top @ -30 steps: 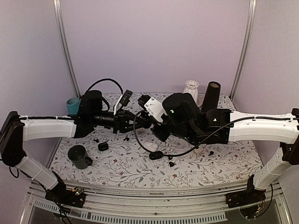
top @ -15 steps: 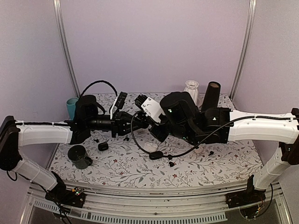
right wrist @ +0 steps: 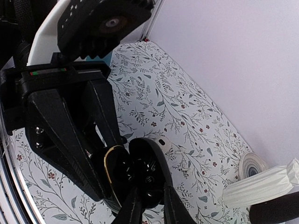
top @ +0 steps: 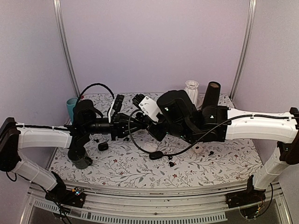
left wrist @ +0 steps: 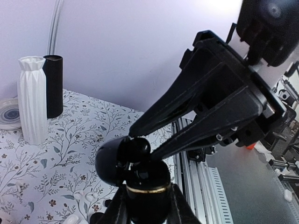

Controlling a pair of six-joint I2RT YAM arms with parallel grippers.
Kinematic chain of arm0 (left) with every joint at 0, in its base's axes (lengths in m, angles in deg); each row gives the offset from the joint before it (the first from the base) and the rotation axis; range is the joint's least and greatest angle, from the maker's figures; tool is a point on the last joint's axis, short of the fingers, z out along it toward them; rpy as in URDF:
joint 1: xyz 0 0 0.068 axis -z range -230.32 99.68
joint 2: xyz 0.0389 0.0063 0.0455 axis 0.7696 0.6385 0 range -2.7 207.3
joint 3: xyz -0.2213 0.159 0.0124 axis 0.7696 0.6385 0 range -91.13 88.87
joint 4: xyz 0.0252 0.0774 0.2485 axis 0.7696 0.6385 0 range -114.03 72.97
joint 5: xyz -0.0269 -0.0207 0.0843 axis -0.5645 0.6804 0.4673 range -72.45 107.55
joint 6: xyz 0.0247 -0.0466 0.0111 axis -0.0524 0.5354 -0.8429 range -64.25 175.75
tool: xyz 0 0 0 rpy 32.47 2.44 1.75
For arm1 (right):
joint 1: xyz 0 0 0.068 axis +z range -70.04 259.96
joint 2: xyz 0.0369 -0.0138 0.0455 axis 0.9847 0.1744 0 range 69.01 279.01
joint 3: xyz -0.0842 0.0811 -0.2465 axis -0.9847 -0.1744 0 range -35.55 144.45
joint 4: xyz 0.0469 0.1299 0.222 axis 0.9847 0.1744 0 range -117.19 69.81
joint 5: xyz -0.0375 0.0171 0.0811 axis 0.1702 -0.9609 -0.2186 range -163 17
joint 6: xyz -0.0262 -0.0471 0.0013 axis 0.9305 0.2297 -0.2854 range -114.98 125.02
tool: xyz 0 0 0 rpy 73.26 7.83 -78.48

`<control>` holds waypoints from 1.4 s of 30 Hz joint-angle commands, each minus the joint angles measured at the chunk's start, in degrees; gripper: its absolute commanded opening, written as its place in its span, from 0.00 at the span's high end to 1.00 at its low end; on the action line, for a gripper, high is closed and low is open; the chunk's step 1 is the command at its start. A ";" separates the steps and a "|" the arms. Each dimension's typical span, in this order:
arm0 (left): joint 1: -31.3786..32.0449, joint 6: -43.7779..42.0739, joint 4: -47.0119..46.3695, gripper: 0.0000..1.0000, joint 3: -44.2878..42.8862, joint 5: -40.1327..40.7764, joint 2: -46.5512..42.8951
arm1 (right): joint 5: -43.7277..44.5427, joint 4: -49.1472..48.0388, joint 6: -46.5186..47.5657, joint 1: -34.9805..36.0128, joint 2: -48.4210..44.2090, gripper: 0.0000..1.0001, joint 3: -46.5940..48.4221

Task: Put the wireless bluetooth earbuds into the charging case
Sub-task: Insert the right earbud into the right side groove of the charging case, then adjust the right earbud in the right side groove of the charging case.

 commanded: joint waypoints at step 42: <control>2.16 -4.17 -23.92 1.00 5.27 11.58 -0.71 | -31.72 -12.14 -21.62 -11.89 -9.77 0.35 -4.47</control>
